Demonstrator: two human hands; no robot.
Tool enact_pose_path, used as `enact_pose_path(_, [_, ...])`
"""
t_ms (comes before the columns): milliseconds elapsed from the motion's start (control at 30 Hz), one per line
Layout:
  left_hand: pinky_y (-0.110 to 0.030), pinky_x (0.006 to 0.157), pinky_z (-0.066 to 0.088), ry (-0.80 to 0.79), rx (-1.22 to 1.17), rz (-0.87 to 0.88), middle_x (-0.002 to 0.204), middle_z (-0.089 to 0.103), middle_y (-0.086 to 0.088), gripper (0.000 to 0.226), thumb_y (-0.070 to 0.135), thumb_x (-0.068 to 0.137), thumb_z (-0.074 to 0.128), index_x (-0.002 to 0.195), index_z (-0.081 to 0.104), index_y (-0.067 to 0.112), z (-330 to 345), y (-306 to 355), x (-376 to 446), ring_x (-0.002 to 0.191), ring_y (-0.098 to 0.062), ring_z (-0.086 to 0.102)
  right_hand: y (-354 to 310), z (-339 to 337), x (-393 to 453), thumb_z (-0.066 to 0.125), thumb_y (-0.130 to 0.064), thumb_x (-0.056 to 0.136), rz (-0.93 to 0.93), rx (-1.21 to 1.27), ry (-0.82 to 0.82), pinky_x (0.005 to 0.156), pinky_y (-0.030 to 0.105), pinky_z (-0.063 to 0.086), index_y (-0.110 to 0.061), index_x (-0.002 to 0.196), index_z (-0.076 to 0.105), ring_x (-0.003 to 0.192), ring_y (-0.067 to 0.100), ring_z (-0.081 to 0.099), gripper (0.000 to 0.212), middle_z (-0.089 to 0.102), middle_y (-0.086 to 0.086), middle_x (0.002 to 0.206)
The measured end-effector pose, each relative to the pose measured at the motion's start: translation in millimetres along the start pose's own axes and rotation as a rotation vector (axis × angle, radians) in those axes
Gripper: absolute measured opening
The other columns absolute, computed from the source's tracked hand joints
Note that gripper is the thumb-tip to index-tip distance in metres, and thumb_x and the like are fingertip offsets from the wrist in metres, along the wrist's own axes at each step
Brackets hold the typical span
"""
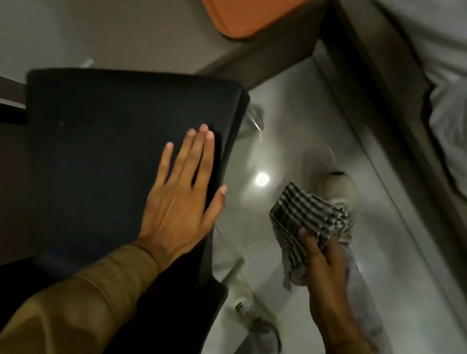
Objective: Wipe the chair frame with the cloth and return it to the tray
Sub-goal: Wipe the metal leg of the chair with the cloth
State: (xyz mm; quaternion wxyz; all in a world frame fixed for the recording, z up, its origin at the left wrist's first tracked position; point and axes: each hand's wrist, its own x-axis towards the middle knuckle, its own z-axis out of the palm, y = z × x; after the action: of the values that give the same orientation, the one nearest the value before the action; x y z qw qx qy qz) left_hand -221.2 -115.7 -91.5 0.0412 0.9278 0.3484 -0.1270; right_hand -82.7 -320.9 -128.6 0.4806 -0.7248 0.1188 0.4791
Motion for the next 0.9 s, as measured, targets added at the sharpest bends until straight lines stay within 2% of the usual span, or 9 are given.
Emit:
enact_pose_path(133, [-0.054, 0.143, 0.011, -0.030, 0.010, 0.124, 0.186, 0.005, -0.017, 0.079, 0.048, 0.113, 0.033, 0.175, 0.009, 0.005, 40.0, 5.4, -23.9, 0.174, -0.031, 0.006, 77.3, -2.1, -13.1, 0.059, -0.016, 0.111, 0.079, -0.012, 0.027, 0.091, 0.058, 0.064, -0.020, 0.126, 0.072, 0.088, 0.033, 0.075, 0.021, 0.079, 0.022, 0.114])
enact_pose_path(267, [-0.056, 0.142, 0.010, 0.073, -0.060, 0.111, 0.184, 0.003, -0.026, 0.079, 0.045, 0.115, 0.039, 0.174, 0.008, 0.002, 65.9, 16.2, -27.9, 0.173, -0.039, 0.005, 135.2, 1.6, -26.0, 0.056, -0.009, 0.112, 0.146, 0.008, 0.068, 0.085, 0.061, 0.050, -0.009, 0.121, 0.068, 0.100, 0.049, 0.059, 0.015, 0.065, 0.048, 0.123])
enact_pose_path(433, [-0.059, 0.141, 0.011, 0.220, -0.051, 0.002, 0.181, 0.012, -0.032, 0.083, 0.047, 0.114, 0.036, 0.170, 0.011, -0.009, 80.9, 45.5, -28.0, 0.171, -0.047, 0.010, 189.3, 16.9, -45.1, 0.058, -0.006, 0.110, 0.139, 0.089, 0.113, 0.069, 0.030, 0.050, -0.023, 0.117, 0.065, 0.066, 0.006, 0.054, 0.020, 0.064, -0.012, 0.083])
enact_pose_path(500, [-0.059, 0.141, 0.012, 0.255, -0.031, -0.018, 0.180, 0.016, -0.033, 0.085, 0.048, 0.112, 0.034, 0.169, 0.014, -0.013, 82.4, 50.3, -28.6, 0.170, -0.048, 0.013, 194.3, 34.7, -56.4, 0.069, -0.034, 0.104, 0.194, 0.189, 0.010, 0.070, 0.027, 0.042, -0.025, 0.108, 0.070, 0.068, 0.003, 0.050, 0.010, 0.057, -0.019, 0.072])
enact_pose_path(600, [-0.058, 0.141, 0.011, 0.225, -0.006, -0.007, 0.180, 0.015, -0.032, 0.086, 0.050, 0.113, 0.028, 0.169, 0.014, -0.013, 78.3, 50.3, -29.7, 0.171, -0.048, 0.013, 198.6, 66.7, -71.2, 0.058, -0.083, 0.085, 0.254, 0.369, -0.195, 0.107, 0.033, 0.045, -0.029, 0.127, 0.075, 0.115, 0.015, 0.064, 0.071, 0.074, -0.012, 0.112])
enact_pose_path(667, [-0.057, 0.141, 0.009, 0.180, 0.006, -0.028, 0.181, 0.012, -0.031, 0.084, 0.048, 0.114, 0.027, 0.169, 0.012, -0.013, 74.6, 51.2, -29.5, 0.171, -0.048, 0.010, 205.4, 86.0, -73.7, 0.038, -0.070, 0.102, 0.225, 0.457, -0.256, 0.130, 0.019, 0.025, -0.051, 0.151, 0.052, 0.158, -0.008, 0.038, 0.055, 0.055, -0.033, 0.158])
enact_pose_path(733, [-0.056, 0.141, 0.008, 0.159, -0.018, -0.045, 0.181, 0.009, -0.031, 0.083, 0.046, 0.113, 0.029, 0.169, 0.011, -0.013, 73.0, 56.3, -28.7, 0.171, -0.048, 0.008, 216.1, 93.4, -57.1, 0.029, -0.056, 0.114, 0.227, 0.477, -0.254, 0.133, 0.013, 0.022, -0.050, 0.159, 0.038, 0.158, -0.021, 0.026, 0.047, 0.041, -0.044, 0.164])
enact_pose_path(833, [-0.058, 0.140, 0.012, 0.155, -0.005, -0.047, 0.181, 0.010, -0.031, 0.083, 0.049, 0.113, 0.026, 0.170, 0.010, -0.010, 77.4, 54.0, -28.5, 0.171, -0.048, 0.011, 241.0, 98.2, -8.6, 0.029, -0.034, 0.119, 0.299, 0.425, -0.174, 0.138, 0.032, 0.030, -0.024, 0.172, 0.028, 0.165, -0.002, 0.031, 0.054, 0.026, -0.012, 0.180])
enact_pose_path(900, [-0.058, 0.138, 0.017, 0.126, 0.055, -0.058, 0.181, 0.012, -0.029, 0.087, 0.057, 0.112, 0.017, 0.172, 0.009, -0.006, 84.2, 43.3, -28.1, 0.169, -0.049, 0.016, 257.9, 96.9, 28.0, 0.030, -0.023, 0.120, 0.333, 0.451, -0.160, 0.110, 0.002, 0.048, -0.014, 0.169, 0.028, 0.136, -0.022, 0.057, 0.049, 0.038, -0.010, 0.165])
